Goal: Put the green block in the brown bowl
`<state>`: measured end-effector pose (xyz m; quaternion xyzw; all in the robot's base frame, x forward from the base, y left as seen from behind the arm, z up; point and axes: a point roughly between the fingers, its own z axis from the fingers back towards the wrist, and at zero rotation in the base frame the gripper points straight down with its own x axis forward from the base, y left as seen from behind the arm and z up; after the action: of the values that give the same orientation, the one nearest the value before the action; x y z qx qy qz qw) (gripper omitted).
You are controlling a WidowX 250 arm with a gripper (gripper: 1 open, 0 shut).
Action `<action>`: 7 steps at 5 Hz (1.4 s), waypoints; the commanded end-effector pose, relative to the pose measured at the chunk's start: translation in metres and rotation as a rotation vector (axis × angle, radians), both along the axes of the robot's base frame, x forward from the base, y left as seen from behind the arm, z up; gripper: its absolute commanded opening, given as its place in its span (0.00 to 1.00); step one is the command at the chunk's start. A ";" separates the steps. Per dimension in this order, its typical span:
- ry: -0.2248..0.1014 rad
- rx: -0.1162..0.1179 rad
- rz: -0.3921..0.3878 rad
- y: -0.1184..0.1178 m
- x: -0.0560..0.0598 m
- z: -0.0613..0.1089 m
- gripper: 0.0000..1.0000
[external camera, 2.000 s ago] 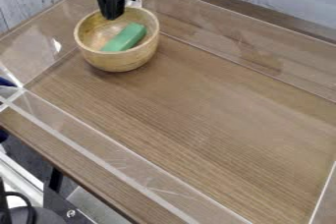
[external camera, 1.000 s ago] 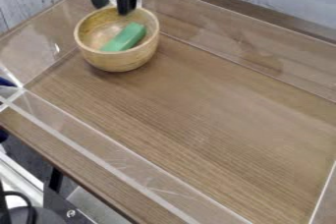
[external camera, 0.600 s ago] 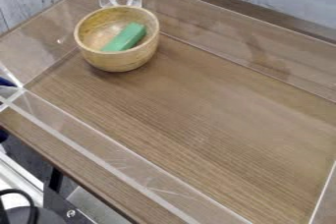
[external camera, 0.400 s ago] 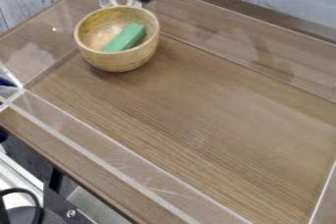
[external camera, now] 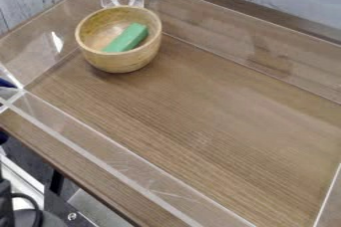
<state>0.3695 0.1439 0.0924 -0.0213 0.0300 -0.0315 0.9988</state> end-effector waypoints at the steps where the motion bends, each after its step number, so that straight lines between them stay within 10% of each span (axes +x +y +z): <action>1: -0.072 0.032 0.001 0.015 0.005 0.017 0.00; 7: 0.036 0.005 0.001 0.040 -0.007 -0.062 0.00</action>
<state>0.3616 0.1800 0.0264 -0.0255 0.0524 -0.0314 0.9978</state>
